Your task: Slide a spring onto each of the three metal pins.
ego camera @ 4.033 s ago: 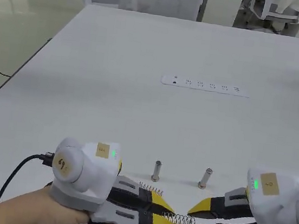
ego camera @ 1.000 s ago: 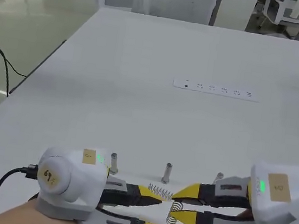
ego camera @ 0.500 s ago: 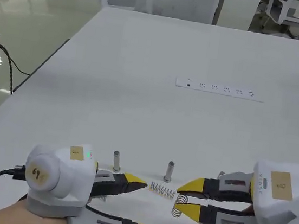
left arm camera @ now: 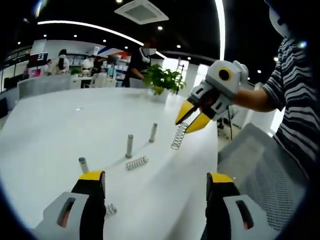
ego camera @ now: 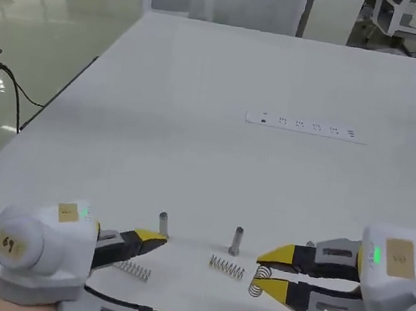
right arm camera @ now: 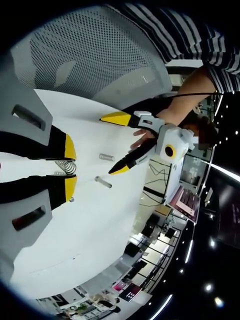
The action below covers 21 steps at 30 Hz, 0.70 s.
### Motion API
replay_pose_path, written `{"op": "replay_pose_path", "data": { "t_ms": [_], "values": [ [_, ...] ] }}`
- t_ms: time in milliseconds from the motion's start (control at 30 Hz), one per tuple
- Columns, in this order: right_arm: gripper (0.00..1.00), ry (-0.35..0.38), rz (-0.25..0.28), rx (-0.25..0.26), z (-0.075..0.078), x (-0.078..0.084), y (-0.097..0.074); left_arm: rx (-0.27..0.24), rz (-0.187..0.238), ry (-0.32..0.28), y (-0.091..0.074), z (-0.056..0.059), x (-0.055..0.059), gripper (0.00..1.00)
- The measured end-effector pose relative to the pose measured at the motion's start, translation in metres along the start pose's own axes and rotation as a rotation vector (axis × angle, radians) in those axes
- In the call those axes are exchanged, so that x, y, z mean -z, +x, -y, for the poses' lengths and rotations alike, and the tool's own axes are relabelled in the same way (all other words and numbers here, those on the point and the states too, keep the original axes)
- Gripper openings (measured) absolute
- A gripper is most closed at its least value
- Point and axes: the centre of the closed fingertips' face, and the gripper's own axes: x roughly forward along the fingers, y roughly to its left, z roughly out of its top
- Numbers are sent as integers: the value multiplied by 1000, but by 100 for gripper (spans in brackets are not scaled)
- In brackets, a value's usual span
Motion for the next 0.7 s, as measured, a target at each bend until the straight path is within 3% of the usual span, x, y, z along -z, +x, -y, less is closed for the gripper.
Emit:
{"op": "replay_pose_path", "data": {
  "t_ms": [233, 467, 700],
  "values": [
    [7, 9, 1, 18, 6, 1, -1, -76, -2, -3, -11, -20, 5, 98],
    [7, 35, -6, 39, 13, 7, -7, -119, 14, -20, -23, -33, 1, 98],
    [7, 51, -13, 58, 17, 11, -11, -128, 30, -35, -27, -37, -3, 98]
  ]
}}
